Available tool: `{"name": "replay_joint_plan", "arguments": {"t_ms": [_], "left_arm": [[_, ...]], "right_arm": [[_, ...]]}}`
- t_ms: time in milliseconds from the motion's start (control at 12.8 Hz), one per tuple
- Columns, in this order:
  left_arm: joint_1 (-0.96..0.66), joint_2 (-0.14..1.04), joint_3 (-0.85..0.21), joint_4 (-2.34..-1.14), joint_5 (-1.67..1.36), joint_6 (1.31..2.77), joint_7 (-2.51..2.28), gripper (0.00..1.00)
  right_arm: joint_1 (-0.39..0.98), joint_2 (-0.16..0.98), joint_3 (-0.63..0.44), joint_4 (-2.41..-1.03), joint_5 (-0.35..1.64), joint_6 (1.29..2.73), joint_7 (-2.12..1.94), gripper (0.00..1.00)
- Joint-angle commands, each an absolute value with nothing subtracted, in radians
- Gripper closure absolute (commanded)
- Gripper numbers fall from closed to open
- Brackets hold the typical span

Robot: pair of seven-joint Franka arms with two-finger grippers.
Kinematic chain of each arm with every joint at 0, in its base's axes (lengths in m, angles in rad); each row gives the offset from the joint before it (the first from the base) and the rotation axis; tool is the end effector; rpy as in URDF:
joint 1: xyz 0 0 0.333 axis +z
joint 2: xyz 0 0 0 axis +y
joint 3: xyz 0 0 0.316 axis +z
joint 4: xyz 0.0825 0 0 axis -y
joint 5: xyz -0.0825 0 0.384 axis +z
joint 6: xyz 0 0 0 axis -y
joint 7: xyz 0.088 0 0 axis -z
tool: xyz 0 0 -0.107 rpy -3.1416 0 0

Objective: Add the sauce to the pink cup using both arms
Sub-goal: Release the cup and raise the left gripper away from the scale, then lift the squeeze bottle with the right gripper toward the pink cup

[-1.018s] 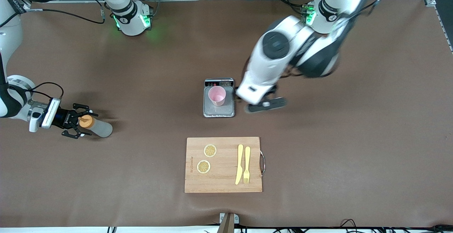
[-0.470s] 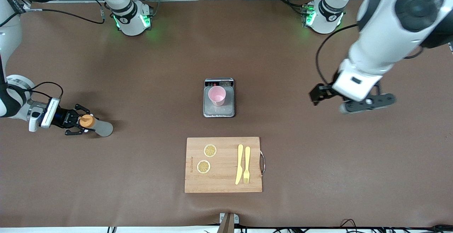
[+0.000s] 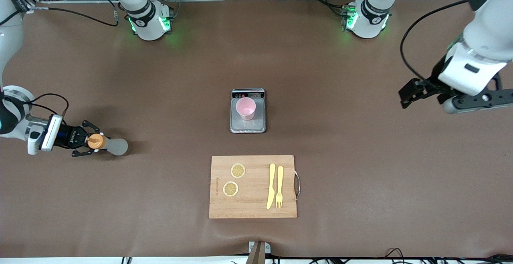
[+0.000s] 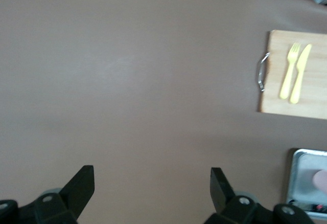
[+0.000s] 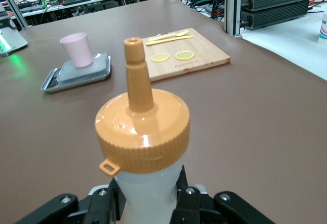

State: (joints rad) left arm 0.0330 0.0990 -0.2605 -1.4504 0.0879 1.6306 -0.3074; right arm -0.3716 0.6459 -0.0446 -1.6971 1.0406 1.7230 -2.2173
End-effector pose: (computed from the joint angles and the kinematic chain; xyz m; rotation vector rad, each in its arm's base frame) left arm 0.5795 -0.1164 0.6325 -3.0974 -0.1250 -0.1520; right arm 0.6090 -0.1791 0.2196 -1.7784 -1.3265 -0.9074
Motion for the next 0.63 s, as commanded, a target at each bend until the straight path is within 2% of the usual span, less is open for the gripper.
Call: {"name": "replay_joint_plan", "arguments": {"t_ms": [0,313,548], "left_arm": [[-0.002,0.040,-0.186,-1.486,0.094,1.588,-0.213,0.00],[0.005,0.038,-0.186,-1.485,0.092,1.569,-0.213,0.00],[0.011,0.038,-0.189,-1.488,0.034,1.559,-0.230,0.00]], "right_arm": [[-0.295,0.585,-0.054,-1.686,1.045,1.715,-2.117,1.00],[-0.181,0.565,-0.052,-1.614,0.902,1.715,-2.010,1.00],[-0.109,0.531,-0.054,-1.615,0.815,1.709,-1.990,1.00]]}}
